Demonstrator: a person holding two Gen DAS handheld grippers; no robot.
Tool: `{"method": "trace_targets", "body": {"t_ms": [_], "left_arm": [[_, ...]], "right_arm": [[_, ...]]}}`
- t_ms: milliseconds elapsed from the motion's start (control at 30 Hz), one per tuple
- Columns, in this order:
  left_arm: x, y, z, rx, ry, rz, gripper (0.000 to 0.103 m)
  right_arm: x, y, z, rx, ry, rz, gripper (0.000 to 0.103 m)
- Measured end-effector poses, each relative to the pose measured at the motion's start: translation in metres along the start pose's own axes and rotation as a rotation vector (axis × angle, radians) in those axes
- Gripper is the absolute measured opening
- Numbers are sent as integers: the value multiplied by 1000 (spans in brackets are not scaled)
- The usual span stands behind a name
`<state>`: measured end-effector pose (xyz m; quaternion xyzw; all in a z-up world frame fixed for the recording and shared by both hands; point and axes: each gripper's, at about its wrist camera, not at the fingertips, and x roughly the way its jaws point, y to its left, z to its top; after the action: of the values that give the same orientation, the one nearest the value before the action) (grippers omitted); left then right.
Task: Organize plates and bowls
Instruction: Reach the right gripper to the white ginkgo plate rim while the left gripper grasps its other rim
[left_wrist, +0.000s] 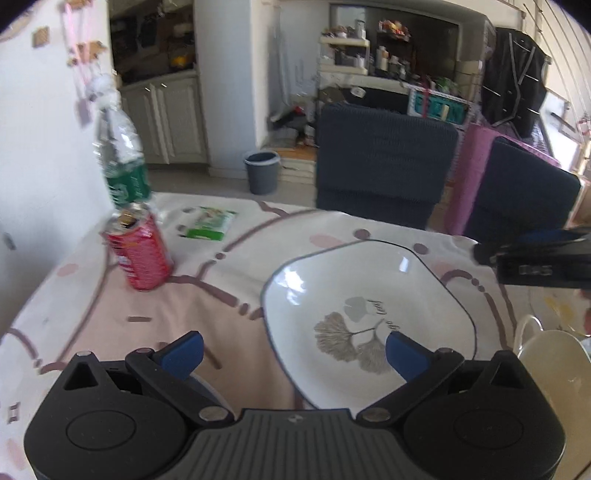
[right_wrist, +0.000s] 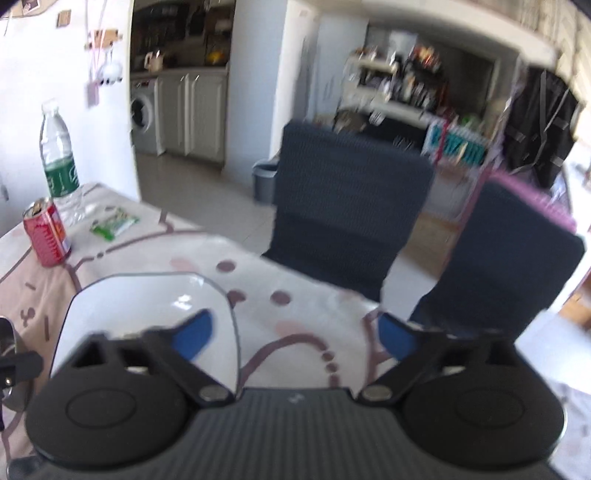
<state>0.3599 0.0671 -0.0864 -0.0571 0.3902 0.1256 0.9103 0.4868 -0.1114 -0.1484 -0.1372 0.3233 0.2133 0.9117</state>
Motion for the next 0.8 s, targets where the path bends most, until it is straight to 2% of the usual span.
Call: {"method": "trace_targets", "body": {"t_ms": [33,133,267,400,433,467,500,533,567,667,800], "left_arm": [[5,0,1,1,14,-19,103],[14,1,4,-6,27,-42,103],[21,6,13,7,11,-64,103],[28,24,24,-49,36,-91,103],[28,30,26,-75,39,-115,103],[28,37,27,-100,36,-147,102],[27,42,29,-124,34,-177,101],[28,47,31,-146,38,-193,96],[29,52,32,-167,48,-212,88],[35,65,32,-233,98,-267,73],[50,73,26,-266,167,-286,57]], "right_arm": [[10,-1,1,8,34,32,62],[35,-4,5,57,113,98,50],[60,-3,6,83,168,143,48],[70,7,0,101,215,112,47],[72,11,-1,108,223,106,40],[76,13,-1,117,228,110,36],[75,14,-2,132,218,130,22],[74,14,-3,136,221,150,10],[74,19,-4,120,218,139,10],[69,37,-6,12,211,84,11],[61,36,-11,17,234,92,10]]}}
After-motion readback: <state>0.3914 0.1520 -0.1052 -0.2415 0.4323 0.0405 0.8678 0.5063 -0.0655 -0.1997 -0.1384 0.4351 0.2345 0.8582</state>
